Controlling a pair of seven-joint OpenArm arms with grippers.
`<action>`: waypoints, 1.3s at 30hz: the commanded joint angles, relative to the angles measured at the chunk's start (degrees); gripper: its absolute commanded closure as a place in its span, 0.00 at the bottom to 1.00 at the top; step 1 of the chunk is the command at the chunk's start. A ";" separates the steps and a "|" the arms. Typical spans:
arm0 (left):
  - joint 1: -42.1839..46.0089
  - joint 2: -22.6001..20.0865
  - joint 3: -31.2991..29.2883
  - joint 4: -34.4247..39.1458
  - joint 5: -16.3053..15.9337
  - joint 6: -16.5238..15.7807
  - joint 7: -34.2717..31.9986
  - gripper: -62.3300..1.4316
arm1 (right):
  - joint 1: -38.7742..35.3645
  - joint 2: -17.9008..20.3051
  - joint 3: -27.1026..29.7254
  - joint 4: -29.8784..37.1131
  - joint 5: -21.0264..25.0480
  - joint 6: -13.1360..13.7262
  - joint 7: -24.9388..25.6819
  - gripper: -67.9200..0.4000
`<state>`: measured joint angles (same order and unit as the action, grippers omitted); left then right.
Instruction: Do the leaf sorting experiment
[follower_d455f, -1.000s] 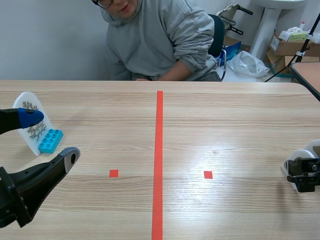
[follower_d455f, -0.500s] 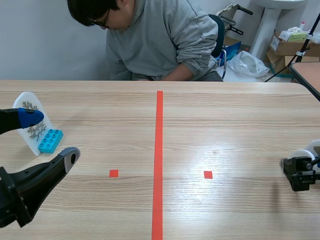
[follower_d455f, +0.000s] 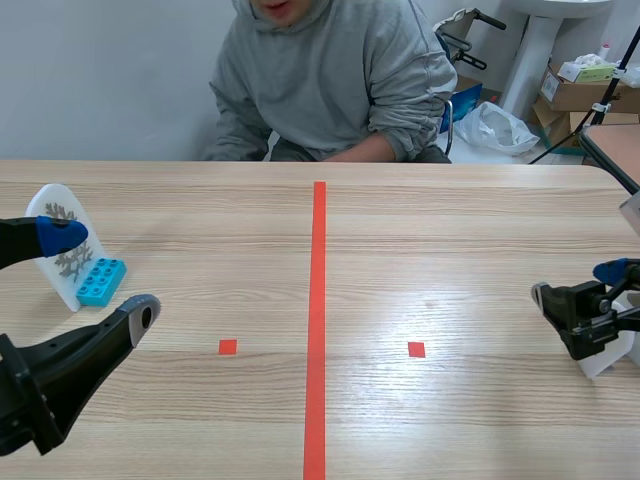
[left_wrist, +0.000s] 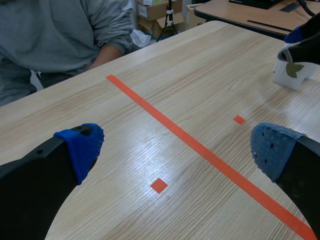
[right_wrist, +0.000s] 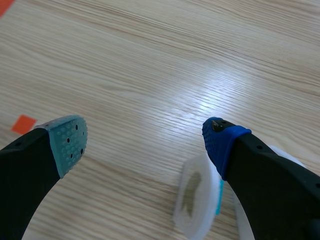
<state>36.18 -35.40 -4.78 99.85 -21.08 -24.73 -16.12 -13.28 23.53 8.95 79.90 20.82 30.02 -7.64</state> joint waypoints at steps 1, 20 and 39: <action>-0.17 0.15 0.20 0.66 -0.61 -0.31 -0.96 0.00 | -0.81 1.66 0.90 2.56 0.57 1.44 0.44 0.30; -0.17 0.15 0.20 0.66 -0.61 -0.31 -0.96 0.00 | -5.79 8.37 0.74 19.87 0.92 12.70 -0.37 0.30; -0.15 0.46 0.20 0.66 -5.73 -0.33 -1.33 0.00 | -13.90 8.35 0.87 21.94 12.55 12.70 -0.74 0.20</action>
<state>36.18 -35.40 -4.78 99.85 -26.00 -24.71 -16.58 -27.07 31.14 8.99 101.06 32.56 42.28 -9.30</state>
